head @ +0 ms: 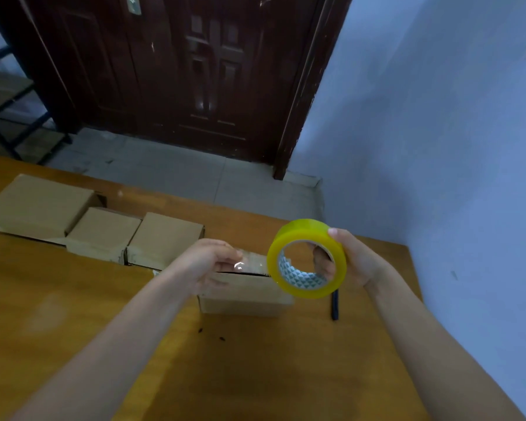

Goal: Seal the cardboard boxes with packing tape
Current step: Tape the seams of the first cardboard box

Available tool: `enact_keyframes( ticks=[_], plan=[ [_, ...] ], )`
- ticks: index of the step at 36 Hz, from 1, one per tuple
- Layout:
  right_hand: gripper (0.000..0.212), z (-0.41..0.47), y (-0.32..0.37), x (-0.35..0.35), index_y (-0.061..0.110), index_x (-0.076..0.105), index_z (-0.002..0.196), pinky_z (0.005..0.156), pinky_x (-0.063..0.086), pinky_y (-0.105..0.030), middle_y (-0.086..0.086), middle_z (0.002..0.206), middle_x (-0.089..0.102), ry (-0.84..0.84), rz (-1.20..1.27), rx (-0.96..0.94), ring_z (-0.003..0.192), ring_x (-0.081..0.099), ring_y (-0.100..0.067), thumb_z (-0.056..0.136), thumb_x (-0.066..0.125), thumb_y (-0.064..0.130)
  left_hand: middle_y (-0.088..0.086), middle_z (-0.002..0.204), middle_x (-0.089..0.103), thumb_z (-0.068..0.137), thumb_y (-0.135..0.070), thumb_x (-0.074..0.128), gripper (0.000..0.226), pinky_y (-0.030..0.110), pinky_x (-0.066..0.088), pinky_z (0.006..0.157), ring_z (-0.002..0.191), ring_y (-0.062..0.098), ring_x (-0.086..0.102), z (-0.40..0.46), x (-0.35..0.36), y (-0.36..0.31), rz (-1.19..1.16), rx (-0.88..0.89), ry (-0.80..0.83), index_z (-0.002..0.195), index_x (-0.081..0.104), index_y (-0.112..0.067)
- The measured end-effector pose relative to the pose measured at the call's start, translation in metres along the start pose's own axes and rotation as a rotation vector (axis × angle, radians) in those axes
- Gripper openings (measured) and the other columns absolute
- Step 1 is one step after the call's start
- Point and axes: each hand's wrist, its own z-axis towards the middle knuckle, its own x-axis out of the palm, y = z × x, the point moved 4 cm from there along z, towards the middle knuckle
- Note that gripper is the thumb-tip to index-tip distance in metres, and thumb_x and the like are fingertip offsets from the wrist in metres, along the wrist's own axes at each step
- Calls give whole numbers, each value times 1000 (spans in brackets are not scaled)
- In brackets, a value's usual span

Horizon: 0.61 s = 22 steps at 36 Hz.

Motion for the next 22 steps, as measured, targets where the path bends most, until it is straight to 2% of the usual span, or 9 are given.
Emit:
enact_keyframes(
  ticks=[2, 4, 6, 9, 11, 14, 16, 20, 22],
  plan=[
    [52, -1, 5, -4, 12, 65, 67, 47, 46, -22, -3, 48, 57, -7, -98, 50, 41, 53, -13, 70, 67, 64, 3, 66, 63, 90, -3, 56, 17, 48, 52, 82, 69, 17, 62, 1, -8, 0, -18, -8, -40, 74, 58, -7],
    [46, -5, 14, -10, 17, 68, 72, 51, 48, -23, -1, 57, 64, -79, -328, 134, 49, 59, -13, 66, 68, 62, 9, 80, 64, 91, -5, 55, 13, 51, 52, 85, 81, 23, 63, 1, -25, -1, -51, -3, -95, 79, 60, -6],
    [49, -10, 18, -21, 18, 66, 94, 68, 54, -27, 3, 82, 70, -184, -683, 328, 73, 68, -14, 69, 68, 60, 11, 85, 66, 91, -5, 55, 10, 52, 51, 85, 86, 25, 63, -2, -43, -4, -55, 19, -131, 82, 59, -6],
    [54, -12, 14, -35, 17, 57, 112, 89, 50, -33, 1, 110, 63, -154, -1218, 658, 100, 62, -19, 80, 61, 61, 6, 79, 72, 90, -6, 56, 6, 47, 51, 83, 85, 21, 66, -5, -58, -8, 5, 71, -170, 87, 61, -4],
    [59, -13, 14, -41, 16, 60, 109, 87, 50, -32, 2, 109, 65, -123, -1248, 693, 99, 63, -17, 76, 62, 65, 3, 78, 73, 90, -7, 58, 7, 45, 51, 83, 85, 19, 67, -7, -60, -7, 47, 95, -178, 85, 62, -5],
    [58, -16, 22, -51, 28, 66, 91, 73, 53, -25, 10, 89, 71, -147, -1059, 539, 82, 68, -8, 55, 61, 73, 5, 83, 72, 90, -10, 58, 9, 45, 51, 85, 86, 19, 67, -6, -61, -1, 43, 92, -133, 82, 62, -8],
    [55, -18, 25, -57, 28, 68, 85, 68, 51, -23, 12, 80, 71, -177, -995, 468, 76, 68, -7, 51, 62, 71, 8, 91, 72, 91, -11, 57, 9, 44, 51, 86, 89, 20, 67, -3, -61, 7, 46, 77, -120, 86, 63, -8],
    [33, -12, 11, -64, 19, 70, 81, 63, 45, -24, 8, 71, 66, -220, -1018, 461, 68, 62, -10, 78, 69, 52, 13, 95, 70, 93, -11, 56, 10, 41, 52, 88, 88, 22, 66, 9, -61, 22, -9, 71, -152, 89, 62, -4],
    [37, -8, 2, -66, 11, 69, 88, 62, 41, -28, 1, 76, 64, -249, -1140, 467, 67, 57, -13, 84, 65, 48, 11, 90, 69, 94, -12, 56, 11, 39, 52, 90, 87, 21, 66, 14, -58, 32, -14, 50, -159, 90, 62, -3]
  ],
)
